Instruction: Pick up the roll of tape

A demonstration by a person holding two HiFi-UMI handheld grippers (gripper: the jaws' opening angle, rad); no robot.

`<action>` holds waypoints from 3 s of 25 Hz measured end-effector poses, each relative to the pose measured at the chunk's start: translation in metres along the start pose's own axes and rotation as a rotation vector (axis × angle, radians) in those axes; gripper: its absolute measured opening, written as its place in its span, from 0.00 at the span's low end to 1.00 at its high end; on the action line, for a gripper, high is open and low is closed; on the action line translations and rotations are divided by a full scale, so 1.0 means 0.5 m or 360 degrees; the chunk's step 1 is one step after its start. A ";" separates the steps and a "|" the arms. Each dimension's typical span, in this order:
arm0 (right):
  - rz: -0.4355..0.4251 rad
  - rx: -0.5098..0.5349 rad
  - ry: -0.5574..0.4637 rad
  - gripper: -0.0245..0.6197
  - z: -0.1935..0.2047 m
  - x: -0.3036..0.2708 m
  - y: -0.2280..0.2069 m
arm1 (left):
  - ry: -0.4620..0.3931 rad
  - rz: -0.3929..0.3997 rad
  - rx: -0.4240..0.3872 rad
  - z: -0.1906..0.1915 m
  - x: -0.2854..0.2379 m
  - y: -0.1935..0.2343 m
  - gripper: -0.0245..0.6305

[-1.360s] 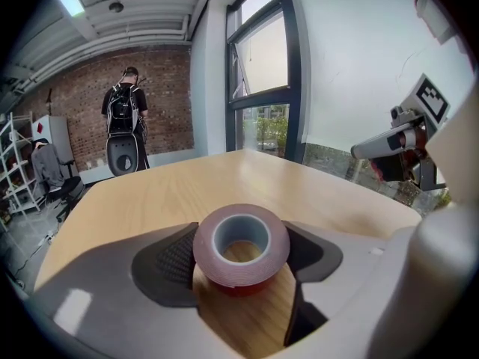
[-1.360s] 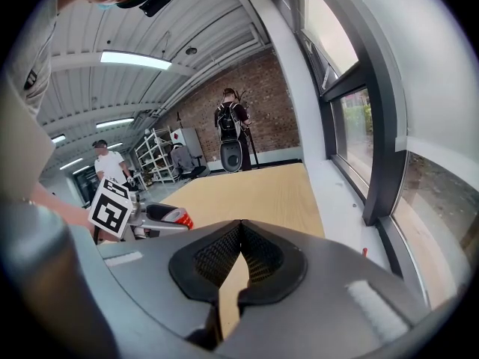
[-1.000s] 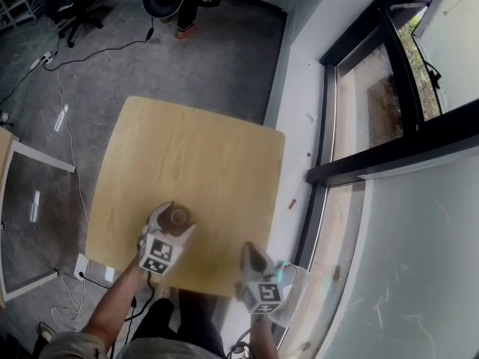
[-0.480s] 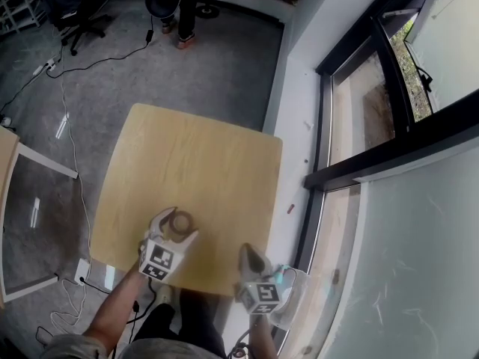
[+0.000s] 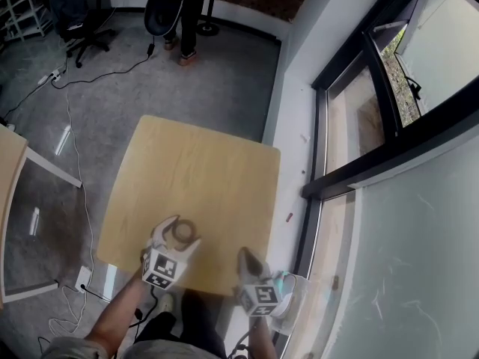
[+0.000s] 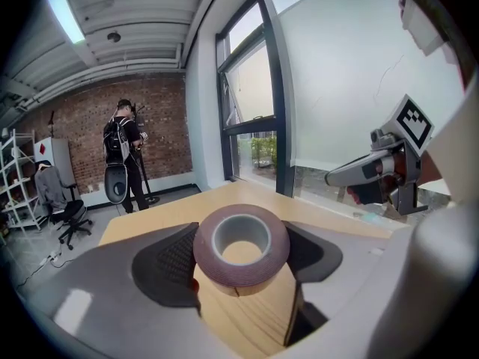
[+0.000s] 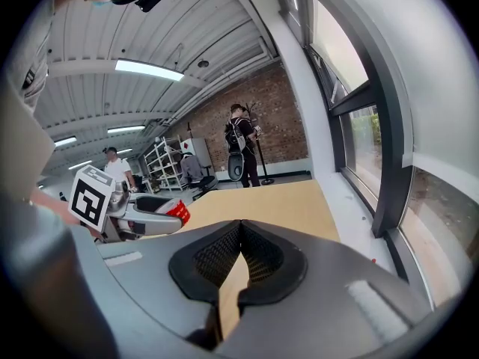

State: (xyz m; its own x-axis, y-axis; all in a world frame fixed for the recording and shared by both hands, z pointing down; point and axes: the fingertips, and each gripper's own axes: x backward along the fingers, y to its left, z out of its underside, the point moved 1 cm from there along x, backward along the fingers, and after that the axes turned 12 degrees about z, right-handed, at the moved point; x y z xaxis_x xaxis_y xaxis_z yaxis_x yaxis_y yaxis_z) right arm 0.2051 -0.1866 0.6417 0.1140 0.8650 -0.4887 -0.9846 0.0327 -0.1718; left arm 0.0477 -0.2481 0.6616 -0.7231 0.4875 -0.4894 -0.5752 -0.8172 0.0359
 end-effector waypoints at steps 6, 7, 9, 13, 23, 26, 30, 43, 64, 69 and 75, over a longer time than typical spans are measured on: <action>-0.0012 0.0034 -0.0004 0.06 -0.005 0.032 0.025 | -0.0079 -0.0023 0.0031 -0.022 0.048 -0.014 0.56; -0.0016 0.0036 -0.0018 0.06 -0.011 0.037 0.032 | -0.0082 -0.0023 0.0035 -0.025 0.057 -0.018 0.56; -0.0022 0.0043 -0.0034 0.06 -0.020 0.050 0.044 | -0.0098 -0.0020 0.0039 -0.035 0.079 -0.026 0.56; -0.0025 0.0061 -0.0071 0.06 -0.033 0.076 0.063 | -0.0158 -0.0038 0.0011 -0.062 0.125 -0.038 0.56; 0.0000 0.0068 -0.0205 0.06 -0.062 0.156 0.088 | -0.0222 -0.0084 -0.0042 -0.098 0.224 -0.064 0.56; 0.0012 0.0072 -0.0239 0.06 -0.076 0.184 0.100 | -0.0238 -0.0105 -0.0035 -0.098 0.254 -0.072 0.56; 0.0028 0.0075 -0.0273 0.06 -0.081 0.214 0.111 | -0.0258 -0.0122 -0.0026 -0.097 0.293 -0.080 0.56; 0.0049 0.0074 -0.0387 0.06 -0.092 0.320 0.169 | -0.0329 -0.0172 -0.0095 -0.110 0.423 -0.107 0.56; 0.0102 0.0084 -0.0496 0.06 -0.078 0.456 0.237 | -0.0468 -0.0265 -0.0077 -0.085 0.609 -0.132 0.56; 0.0114 0.0068 -0.0528 0.06 -0.078 0.485 0.254 | -0.0478 -0.0267 -0.0069 -0.072 0.633 -0.143 0.56; 0.0135 0.0061 -0.0545 0.06 -0.068 0.512 0.267 | -0.0490 -0.0283 -0.0076 -0.058 0.671 -0.147 0.56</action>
State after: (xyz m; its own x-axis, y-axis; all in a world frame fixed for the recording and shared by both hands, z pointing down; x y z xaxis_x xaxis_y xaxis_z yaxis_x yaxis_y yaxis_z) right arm 0.1075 0.0220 0.4645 -0.0131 0.9829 -0.1835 -0.9936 -0.0333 -0.1076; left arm -0.1414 -0.0334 0.4697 -0.6986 0.6874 -0.1987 -0.6893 -0.7210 -0.0706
